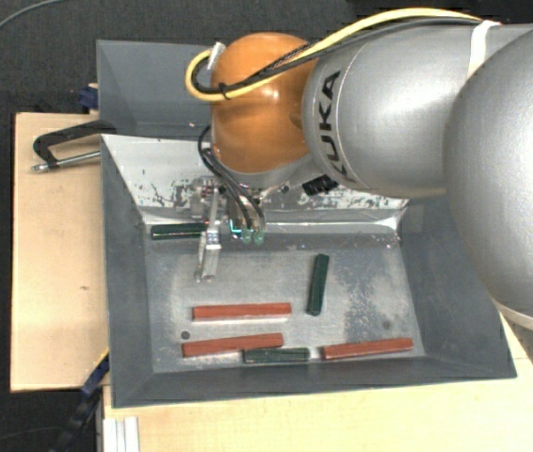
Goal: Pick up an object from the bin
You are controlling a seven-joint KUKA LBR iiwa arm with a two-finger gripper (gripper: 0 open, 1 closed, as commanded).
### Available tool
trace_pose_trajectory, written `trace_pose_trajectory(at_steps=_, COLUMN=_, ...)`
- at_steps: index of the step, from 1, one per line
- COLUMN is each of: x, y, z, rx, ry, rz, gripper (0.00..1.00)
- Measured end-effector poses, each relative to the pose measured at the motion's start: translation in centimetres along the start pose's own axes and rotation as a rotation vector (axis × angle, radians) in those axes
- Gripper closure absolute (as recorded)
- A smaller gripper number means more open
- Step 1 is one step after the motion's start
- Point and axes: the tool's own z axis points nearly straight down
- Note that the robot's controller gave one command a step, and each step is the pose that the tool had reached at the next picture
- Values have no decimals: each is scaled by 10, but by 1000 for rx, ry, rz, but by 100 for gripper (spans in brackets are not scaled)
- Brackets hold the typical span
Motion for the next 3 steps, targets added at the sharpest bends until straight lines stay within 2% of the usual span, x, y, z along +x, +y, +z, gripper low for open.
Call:
trace_pose_trajectory(at_steps=1, x=69, y=-43, z=113, rx=2, ry=1, rz=-81, gripper=0)
trace_pose_trajectory(at_steps=2, x=65, y=-41, z=106, rx=-3, ry=-12, rz=-82, gripper=100)
trace_pose_trajectory(at_steps=3, x=65, y=-41, z=108, rx=-2, ry=-10, rz=-81, gripper=0)
